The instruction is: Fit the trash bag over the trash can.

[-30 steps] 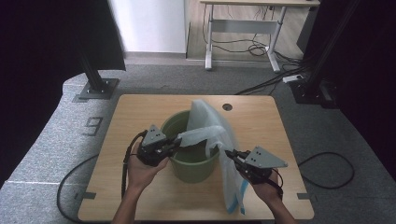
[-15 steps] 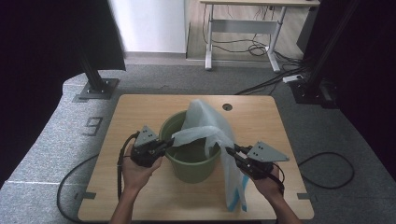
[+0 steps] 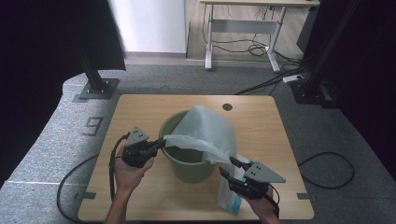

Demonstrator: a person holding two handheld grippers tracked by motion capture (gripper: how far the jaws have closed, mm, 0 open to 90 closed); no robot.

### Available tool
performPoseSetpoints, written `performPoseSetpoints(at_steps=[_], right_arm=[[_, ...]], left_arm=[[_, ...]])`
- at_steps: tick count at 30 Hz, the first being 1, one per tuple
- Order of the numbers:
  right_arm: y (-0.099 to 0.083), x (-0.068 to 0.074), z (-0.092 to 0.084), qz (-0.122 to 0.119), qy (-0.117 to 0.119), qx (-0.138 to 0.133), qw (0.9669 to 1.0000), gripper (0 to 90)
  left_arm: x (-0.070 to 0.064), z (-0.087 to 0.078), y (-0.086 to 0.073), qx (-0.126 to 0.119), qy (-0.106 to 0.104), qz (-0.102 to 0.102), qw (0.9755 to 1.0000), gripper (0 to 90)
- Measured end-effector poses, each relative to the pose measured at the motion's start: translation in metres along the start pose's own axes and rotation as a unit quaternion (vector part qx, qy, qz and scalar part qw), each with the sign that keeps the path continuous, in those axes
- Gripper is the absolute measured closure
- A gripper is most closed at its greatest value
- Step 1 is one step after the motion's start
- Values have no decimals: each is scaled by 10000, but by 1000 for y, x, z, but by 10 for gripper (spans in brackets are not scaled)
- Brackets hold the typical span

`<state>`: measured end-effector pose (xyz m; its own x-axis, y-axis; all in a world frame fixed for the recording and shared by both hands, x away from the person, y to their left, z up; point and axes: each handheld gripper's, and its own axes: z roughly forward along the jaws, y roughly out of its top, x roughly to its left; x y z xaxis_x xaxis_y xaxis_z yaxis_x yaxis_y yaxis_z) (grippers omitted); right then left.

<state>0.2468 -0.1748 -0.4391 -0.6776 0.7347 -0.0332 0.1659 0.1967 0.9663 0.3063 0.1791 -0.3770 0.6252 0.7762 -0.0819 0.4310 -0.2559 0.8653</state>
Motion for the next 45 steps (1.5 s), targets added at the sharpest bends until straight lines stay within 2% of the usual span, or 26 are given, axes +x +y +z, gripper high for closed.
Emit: performPoseSetpoints(at_steps=[4, 7, 9, 10, 12, 14, 17, 19, 23, 26, 27, 31, 38, 40, 45], right_arm=[[-15, 6, 0, 4, -262, 61, 9996, 441], [-22, 2, 2, 70, -351, 127, 9993, 487], [-26, -2, 3, 128, -370, 176, 9991, 570], [-27, -5, 3, 136, -383, 190, 9990, 646], [-28, -10, 3, 69, -407, 191, 9990, 803], [-24, -17, 0, -43, -528, 124, 9985, 877], [-13, -28, -4, -54, -657, 47, 9978, 882], [0, -33, -9, -160, -721, -56, 9973, 883], [30, -33, -13, -581, -748, -221, 9953, 883], [47, -29, -12, -744, -676, -279, 9945, 883], [51, -28, -11, -777, -654, -292, 9944, 883], [62, -23, -7, -896, -544, -293, 9941, 883], [61, -27, 0, -827, -514, -162, 9951, 883], [59, -31, -1, -760, -545, -125, 9955, 882], [51, -45, -8, -594, -709, -61, 9957, 883]], left_arm=[[0, -1, 0, -13, -1, -4, 10000, 900], [1, -2, 0, -29, 10, -9, 10000, 900], [1, -2, 0, -38, 9, -15, 10000, 900], [1, -2, 0, -42, 7, -17, 10000, 900], [2, -3, 1, -46, 3, -18, 10000, 900], [2, -2, 1, -43, 6, -15, 10000, 900], [2, -3, 3, -98, -25, -13, 9999, 898], [0, -5, 5, -207, -172, 139, 9995, 854], [-16, -8, 14, -381, -158, 451, 9981, 511], [-30, -7, 20, -395, -144, 668, 9969, 353], [-35, -6, 22, -384, -181, 737, 9964, 330], [-41, -3, 26, -381, -142, 793, 9960, 280], [-46, -6, 24, -371, -406, 1015, 9933, 190], [-43, -9, 22, -376, -432, 1009, 9932, 174], [-34, -15, 18, -419, -277, 879, 9949, 170]])
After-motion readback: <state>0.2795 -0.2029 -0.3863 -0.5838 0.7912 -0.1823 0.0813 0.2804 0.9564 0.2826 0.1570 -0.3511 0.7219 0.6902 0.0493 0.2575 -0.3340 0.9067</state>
